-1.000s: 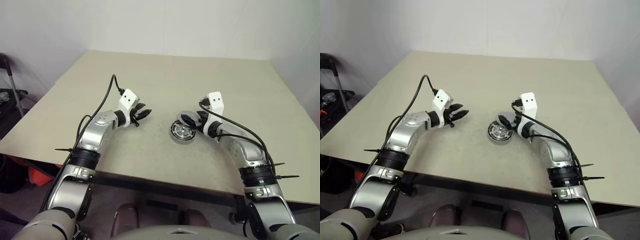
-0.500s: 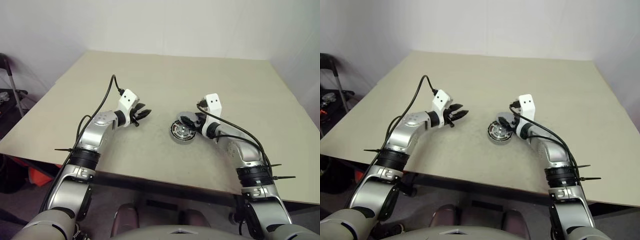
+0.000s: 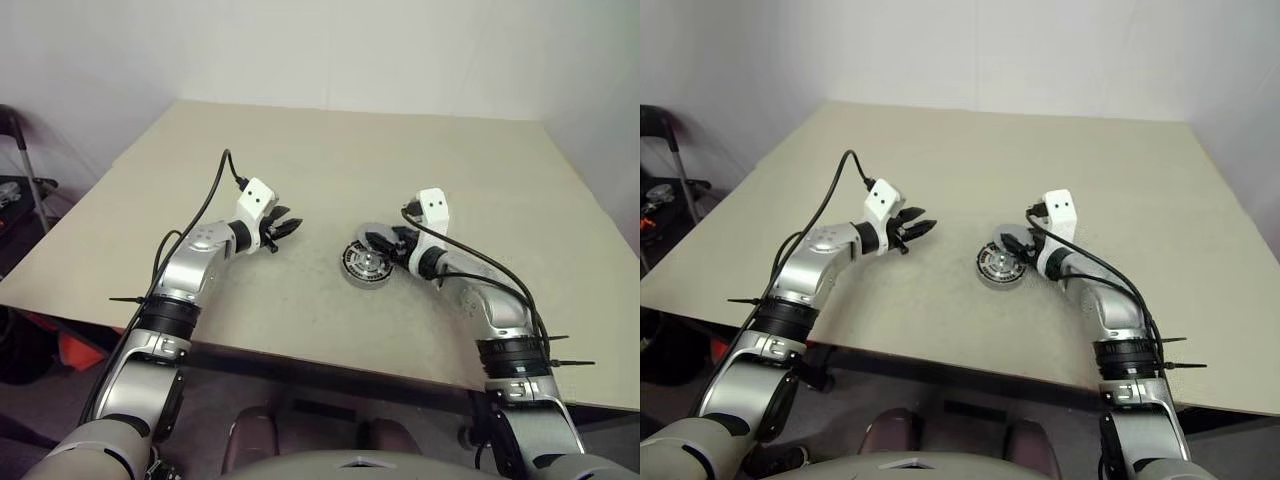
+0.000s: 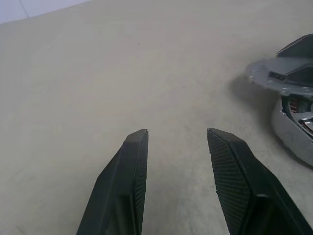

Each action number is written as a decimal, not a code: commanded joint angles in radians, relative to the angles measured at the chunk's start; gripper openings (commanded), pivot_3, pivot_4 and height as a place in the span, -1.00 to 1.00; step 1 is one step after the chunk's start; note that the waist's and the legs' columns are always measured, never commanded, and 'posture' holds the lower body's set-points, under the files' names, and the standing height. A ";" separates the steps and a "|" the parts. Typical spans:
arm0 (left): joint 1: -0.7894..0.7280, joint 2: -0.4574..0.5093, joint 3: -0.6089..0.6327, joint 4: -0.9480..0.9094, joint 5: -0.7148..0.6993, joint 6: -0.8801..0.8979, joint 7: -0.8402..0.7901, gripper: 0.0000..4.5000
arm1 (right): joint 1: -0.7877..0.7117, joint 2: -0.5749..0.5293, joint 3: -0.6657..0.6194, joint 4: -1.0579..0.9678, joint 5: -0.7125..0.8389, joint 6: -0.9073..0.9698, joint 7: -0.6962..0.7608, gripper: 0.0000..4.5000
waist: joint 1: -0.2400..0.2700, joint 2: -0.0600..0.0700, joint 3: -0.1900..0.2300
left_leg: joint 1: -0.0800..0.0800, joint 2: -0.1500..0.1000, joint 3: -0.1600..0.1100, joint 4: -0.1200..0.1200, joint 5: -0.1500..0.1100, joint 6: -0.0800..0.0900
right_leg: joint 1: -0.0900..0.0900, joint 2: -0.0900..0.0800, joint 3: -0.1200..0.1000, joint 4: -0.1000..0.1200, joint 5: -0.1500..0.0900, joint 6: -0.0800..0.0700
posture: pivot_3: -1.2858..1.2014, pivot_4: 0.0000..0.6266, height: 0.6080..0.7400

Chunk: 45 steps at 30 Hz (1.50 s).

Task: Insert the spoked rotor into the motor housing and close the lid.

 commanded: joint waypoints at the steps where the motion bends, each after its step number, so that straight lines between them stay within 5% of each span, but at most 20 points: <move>1: -0.012 0.008 0.016 -0.035 -0.002 -0.011 0.001 -0.10 | 0.014 -0.024 -0.020 -0.101 0.022 -0.038 0.056 0.37 | 0.000 0.000 0.000 | 0.000 0.000 0.000 0.000 0.000 0.000 | 0.000 0.000 0.000 0.000 0.000 0.000 | 0.03 -1.00 1.00; 25: -0.014 0.015 0.014 -0.036 0.001 -0.010 -0.005 -0.10 | 0.151 -0.122 0.089 -0.161 -0.028 -0.234 0.374 0.37 | 0.000 0.000 0.000 | 0.000 0.000 0.000 0.000 0.000 0.002 | 0.000 0.000 0.000 0.000 0.000 0.000 | 0.03 -1.00 1.00; 45: -0.017 0.022 0.014 -0.033 0.003 -0.011 -0.003 -0.10 | 0.166 -0.137 0.103 -0.119 -0.062 -0.246 0.402 0.37 | 0.001 0.000 0.000 | 0.000 0.000 0.000 0.000 0.000 0.002 | 0.000 0.000 0.000 0.000 0.000 0.000 | 0.03 -1.00 1.00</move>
